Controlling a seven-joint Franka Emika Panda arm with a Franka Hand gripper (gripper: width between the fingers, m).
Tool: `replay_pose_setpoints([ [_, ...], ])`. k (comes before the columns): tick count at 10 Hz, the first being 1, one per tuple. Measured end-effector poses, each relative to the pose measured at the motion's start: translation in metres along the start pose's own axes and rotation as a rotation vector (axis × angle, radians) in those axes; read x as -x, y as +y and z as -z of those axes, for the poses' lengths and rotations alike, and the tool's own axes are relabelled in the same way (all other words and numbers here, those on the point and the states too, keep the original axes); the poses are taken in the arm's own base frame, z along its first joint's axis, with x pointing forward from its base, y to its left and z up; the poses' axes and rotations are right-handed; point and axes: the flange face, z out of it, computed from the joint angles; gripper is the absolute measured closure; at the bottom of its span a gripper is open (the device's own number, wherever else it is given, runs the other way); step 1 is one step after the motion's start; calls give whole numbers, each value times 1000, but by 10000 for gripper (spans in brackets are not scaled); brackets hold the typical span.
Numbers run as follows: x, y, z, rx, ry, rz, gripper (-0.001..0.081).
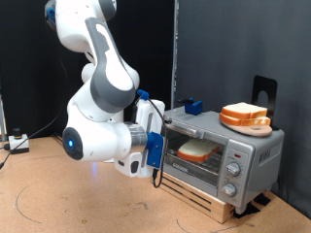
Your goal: Make a piece of toast with the oven
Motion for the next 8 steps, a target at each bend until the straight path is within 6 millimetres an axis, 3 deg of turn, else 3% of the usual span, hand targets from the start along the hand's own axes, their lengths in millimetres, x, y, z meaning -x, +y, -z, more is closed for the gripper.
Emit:
replay_pose_setpoints([
  [3, -36, -9, 0, -33, 24, 28, -1],
  [6, -71, -17, -19, 4, 35, 19, -1],
  [8, -80, -18, -21, 12, 50, 16, -1],
])
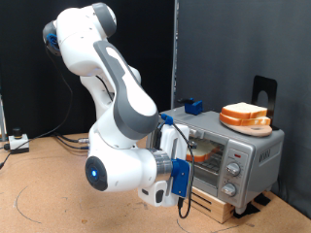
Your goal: Make a piece of toast with the oven
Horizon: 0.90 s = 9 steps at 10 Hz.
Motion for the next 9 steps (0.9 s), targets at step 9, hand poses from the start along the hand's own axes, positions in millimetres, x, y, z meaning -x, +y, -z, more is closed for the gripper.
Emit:
replay_pose_setpoints([
  [9, -77, 5, -42, 40, -61, -72, -1],
])
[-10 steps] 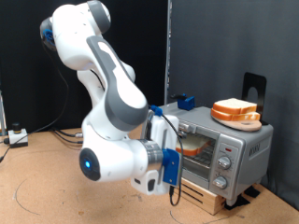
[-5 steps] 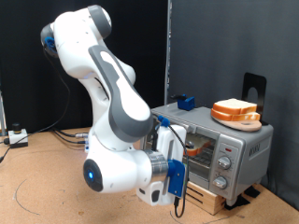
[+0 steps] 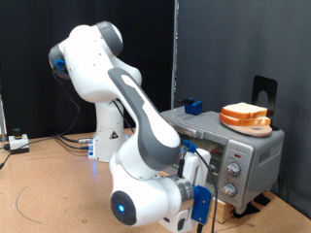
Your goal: Make a piece of toast with the oven
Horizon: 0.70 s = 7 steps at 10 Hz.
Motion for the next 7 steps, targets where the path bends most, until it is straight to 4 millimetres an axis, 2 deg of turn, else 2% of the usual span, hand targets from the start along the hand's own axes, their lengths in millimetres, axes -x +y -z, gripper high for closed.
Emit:
replay_pose_setpoints([
  [3, -16, 4, -14, -6, -26, -23, -1],
  [7, -20, 11, -43, 3, -76, -9, -1],
])
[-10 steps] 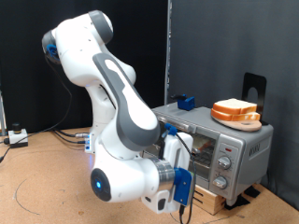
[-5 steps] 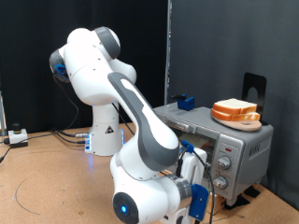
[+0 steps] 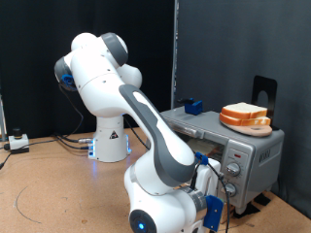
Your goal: Make a piece of toast with the oven
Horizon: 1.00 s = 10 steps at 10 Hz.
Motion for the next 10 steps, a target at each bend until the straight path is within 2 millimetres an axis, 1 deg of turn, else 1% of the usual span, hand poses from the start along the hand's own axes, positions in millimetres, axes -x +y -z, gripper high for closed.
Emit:
replay_pose_setpoints([
  [3, 0, 1, -26, 4, -23, 74, -1],
  [6, -2, -1, -28, -1, -6, 150, -1],
  [7, -2, -1, -28, -3, 3, 151, -1],
  [10, -6, -4, -36, 6, 18, 147, -1],
])
